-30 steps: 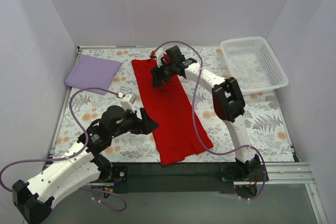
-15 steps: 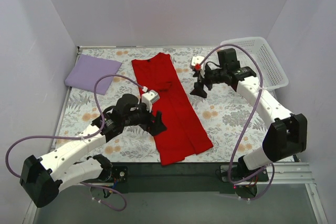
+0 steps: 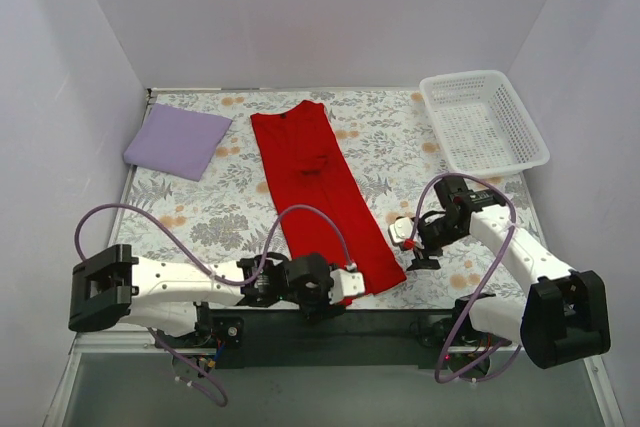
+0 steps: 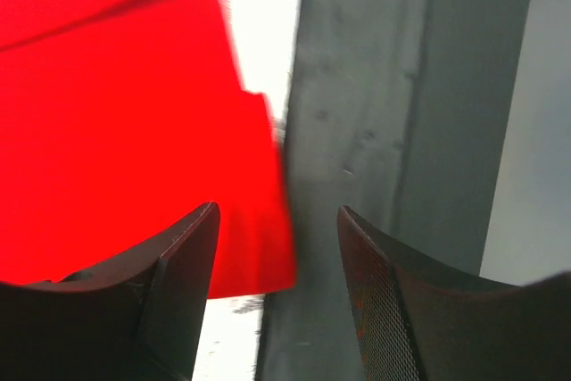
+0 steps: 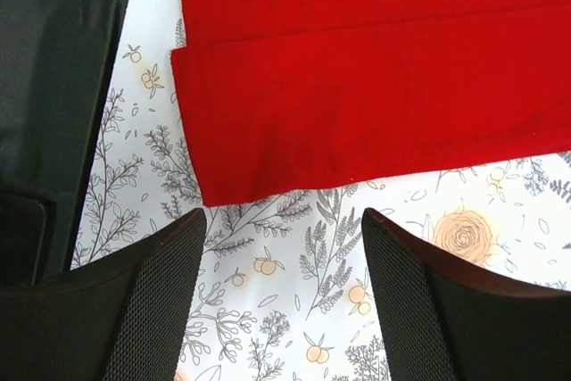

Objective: Fold and stack the t-shirts

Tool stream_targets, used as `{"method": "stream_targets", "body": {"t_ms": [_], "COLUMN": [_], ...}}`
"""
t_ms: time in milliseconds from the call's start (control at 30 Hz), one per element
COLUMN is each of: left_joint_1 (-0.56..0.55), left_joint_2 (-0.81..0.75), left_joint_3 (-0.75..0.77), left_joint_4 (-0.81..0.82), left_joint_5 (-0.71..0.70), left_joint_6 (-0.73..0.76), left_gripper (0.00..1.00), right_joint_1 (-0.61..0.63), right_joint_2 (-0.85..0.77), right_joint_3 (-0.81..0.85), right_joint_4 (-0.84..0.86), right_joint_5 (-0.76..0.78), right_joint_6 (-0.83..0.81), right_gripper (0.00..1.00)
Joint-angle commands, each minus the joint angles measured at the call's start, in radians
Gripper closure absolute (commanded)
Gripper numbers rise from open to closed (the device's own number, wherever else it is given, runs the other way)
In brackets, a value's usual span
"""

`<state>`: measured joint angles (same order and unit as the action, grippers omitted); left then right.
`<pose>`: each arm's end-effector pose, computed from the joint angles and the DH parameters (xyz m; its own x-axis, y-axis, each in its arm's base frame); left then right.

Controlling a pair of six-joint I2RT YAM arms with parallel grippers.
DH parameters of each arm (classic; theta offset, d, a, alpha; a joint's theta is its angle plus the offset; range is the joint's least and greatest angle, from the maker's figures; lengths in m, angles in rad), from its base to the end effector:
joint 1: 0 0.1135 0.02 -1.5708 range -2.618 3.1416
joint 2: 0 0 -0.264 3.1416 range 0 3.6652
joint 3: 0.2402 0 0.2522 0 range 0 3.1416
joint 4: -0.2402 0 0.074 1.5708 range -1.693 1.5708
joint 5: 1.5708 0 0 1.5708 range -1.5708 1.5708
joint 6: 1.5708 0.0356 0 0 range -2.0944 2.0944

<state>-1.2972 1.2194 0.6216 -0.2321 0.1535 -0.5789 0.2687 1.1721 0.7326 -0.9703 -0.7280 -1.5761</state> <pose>0.0594 -0.2316 0.1925 -0.7027 0.5029 -0.5033 0.7107 0.5290 -0.4637 0.1681 0.0708 0.2076 0.3060 -0.6900 -0.6559 -0.9500 -0.2657 -0.1638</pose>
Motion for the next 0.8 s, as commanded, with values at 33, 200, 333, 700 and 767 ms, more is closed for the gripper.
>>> {"method": "stream_targets", "body": {"t_ms": [33,200,333,700,767], "left_joint_1": [-0.126,-0.163,-0.162,-0.162,-0.160], "left_joint_2": [0.041,0.058,0.074,0.123,0.132], "left_joint_3": [-0.011,-0.036,-0.037,-0.053,-0.059], "left_joint_4": [0.040,0.060,0.080,0.106,0.105], "left_joint_5": [-0.236,-0.344,-0.336,-0.370,-0.359], "left_joint_6": [0.004,-0.009,0.002,0.059,0.068], "left_gripper": [0.46,0.50,0.51,0.53,0.54], "right_joint_1": [0.000,0.013,0.030,0.043,0.043], "right_joint_2": [0.011,0.046,0.058,0.054,0.051], "right_joint_3": [-0.021,-0.025,-0.042,-0.071,-0.075], "right_joint_4": [-0.001,0.018,0.044,0.082,0.084], "right_joint_5": [-0.045,-0.065,-0.059,-0.033,-0.031], "right_joint_6": [-0.067,-0.033,-0.007,0.024,0.027], "right_gripper": [0.25,0.28,0.30,0.32,0.32]}}
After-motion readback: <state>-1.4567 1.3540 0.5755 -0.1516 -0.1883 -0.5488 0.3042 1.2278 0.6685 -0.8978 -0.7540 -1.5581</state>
